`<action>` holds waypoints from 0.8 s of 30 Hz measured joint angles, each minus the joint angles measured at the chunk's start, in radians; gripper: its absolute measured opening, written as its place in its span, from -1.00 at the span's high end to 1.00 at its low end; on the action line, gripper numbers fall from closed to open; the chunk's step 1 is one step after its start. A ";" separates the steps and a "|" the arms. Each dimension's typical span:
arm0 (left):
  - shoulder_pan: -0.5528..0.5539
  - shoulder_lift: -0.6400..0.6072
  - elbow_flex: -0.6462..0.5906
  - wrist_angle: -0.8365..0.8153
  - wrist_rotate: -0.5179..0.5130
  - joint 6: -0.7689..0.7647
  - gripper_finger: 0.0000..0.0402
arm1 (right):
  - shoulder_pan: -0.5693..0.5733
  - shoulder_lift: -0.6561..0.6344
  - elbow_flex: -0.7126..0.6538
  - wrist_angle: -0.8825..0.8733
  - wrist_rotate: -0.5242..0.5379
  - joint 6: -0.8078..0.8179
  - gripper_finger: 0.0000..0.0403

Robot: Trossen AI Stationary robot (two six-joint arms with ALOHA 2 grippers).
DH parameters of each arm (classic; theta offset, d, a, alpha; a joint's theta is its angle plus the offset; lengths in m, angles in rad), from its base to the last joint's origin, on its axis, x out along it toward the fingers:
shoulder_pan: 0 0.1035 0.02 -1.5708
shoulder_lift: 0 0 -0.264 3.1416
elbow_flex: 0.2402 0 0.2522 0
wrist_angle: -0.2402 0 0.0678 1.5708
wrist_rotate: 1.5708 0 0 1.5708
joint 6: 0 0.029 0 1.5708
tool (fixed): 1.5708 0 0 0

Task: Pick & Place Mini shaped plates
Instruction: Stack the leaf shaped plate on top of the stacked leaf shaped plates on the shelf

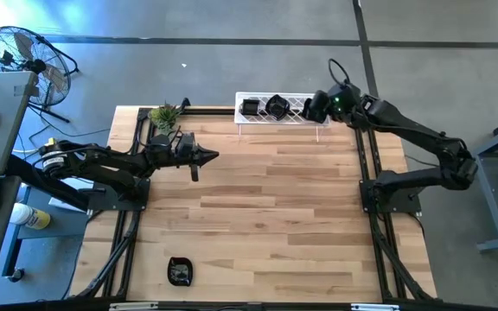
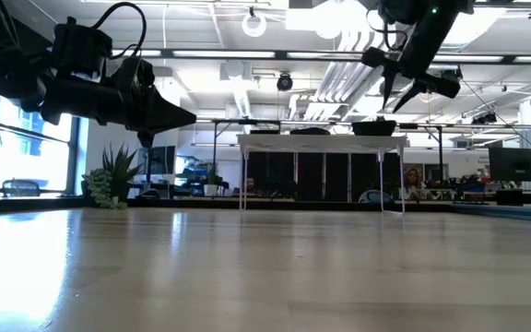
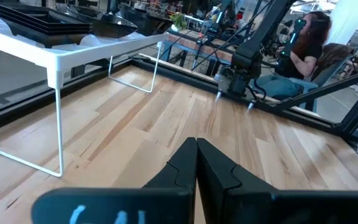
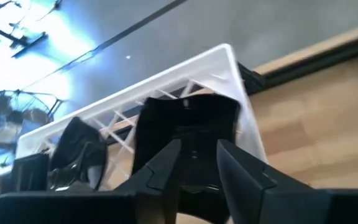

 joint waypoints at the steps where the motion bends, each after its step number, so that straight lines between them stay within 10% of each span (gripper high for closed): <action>1: 0.000 0.000 0.000 0.000 0.000 0.001 1.00 | 0.000 0.000 0.000 0.014 -0.008 -0.026 0.48; 13: 0.000 0.000 0.000 -0.054 -0.035 0.040 1.00 | 0.201 -0.129 -0.095 0.086 -0.078 -0.691 0.95; 24: 0.000 0.000 0.000 -0.158 0.046 0.107 1.00 | 0.563 -0.213 -0.685 1.090 -0.089 -0.867 0.99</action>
